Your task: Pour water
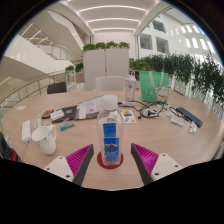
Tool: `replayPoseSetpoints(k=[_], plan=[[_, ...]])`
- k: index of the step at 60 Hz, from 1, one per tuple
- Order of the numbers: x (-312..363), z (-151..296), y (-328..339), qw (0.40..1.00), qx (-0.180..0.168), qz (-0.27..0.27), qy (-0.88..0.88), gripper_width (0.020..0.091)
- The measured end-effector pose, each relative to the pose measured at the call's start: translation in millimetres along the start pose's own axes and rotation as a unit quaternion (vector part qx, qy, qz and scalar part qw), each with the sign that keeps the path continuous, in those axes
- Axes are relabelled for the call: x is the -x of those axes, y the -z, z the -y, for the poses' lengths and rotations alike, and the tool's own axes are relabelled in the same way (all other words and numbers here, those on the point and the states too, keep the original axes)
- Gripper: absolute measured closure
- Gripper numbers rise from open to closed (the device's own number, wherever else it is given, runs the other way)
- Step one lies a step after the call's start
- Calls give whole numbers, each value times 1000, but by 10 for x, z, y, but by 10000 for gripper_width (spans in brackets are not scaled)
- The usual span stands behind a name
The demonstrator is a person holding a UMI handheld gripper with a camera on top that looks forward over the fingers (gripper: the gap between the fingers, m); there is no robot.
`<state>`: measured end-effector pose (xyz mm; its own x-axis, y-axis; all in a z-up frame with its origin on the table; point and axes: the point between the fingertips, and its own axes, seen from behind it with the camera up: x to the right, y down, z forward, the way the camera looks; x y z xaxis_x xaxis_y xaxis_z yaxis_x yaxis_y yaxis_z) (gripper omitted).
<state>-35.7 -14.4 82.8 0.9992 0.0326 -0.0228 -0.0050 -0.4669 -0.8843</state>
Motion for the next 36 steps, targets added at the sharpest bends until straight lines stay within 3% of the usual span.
replayPoseSetpoints(k=[18,36], plan=[[473,-109,1706,999,34,-31,-6,276],[1027,-47,2829,999,22,-32,23,276]])
